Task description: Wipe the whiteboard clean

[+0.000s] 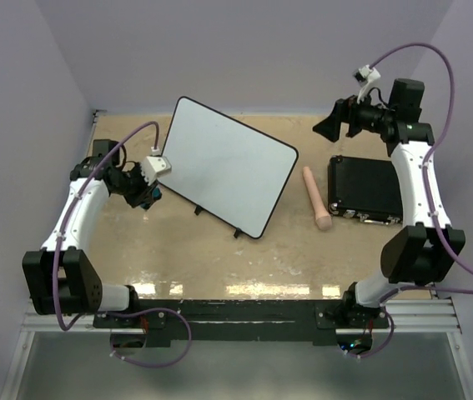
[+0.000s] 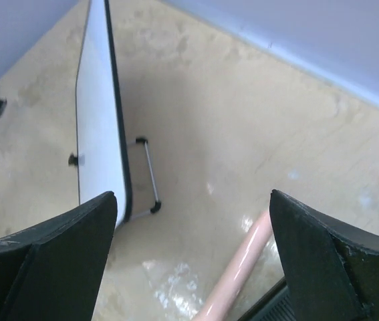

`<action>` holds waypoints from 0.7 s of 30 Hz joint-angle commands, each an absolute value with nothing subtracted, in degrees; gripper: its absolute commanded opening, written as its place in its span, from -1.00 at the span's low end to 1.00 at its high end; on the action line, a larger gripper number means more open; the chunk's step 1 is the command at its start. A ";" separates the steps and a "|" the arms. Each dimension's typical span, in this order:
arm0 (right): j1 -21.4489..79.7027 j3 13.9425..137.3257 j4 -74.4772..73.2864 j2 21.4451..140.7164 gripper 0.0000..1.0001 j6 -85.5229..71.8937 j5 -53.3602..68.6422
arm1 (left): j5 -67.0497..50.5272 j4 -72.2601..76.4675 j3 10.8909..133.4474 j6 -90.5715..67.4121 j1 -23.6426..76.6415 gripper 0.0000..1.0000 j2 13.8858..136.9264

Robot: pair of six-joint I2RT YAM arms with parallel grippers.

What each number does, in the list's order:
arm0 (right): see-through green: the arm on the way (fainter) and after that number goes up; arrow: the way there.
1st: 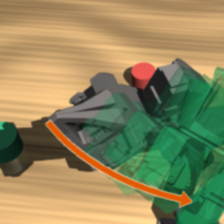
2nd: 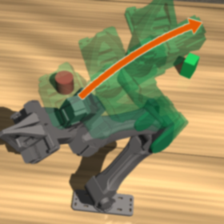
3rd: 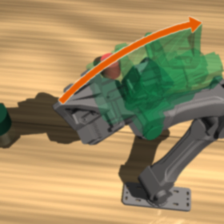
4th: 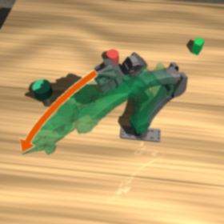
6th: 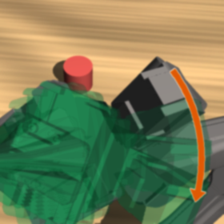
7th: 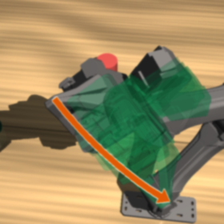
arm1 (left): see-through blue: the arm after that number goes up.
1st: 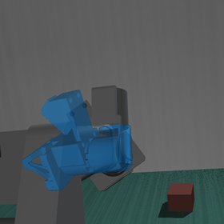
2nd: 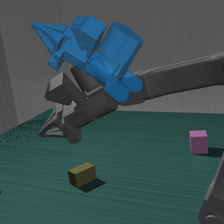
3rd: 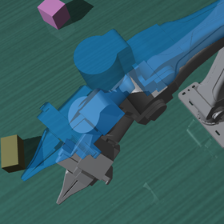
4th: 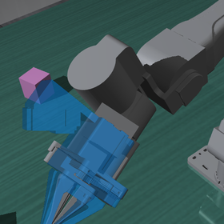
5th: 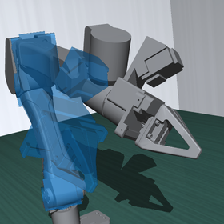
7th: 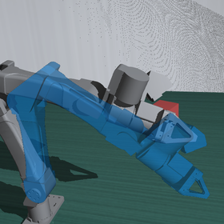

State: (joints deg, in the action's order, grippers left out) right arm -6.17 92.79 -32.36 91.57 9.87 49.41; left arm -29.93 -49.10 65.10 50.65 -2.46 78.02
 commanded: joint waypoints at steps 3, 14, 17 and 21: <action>-0.63 96.77 -17.77 86.57 0.92 -5.17 49.74 | -30.33 -54.84 60.13 60.10 -5.01 -1.00 75.15; 25.20 88.43 -6.34 89.98 0.76 -19.76 45.44 | -27.86 -52.39 49.93 59.50 -6.77 -0.64 67.86; 30.73 88.06 -6.15 95.86 0.61 -18.91 44.57 | -27.51 -51.42 48.26 60.29 -6.77 -0.57 67.33; 35.24 90.34 -6.33 104.75 0.30 -21.00 45.26 | -28.47 -52.38 47.81 62.49 -8.78 -0.33 68.37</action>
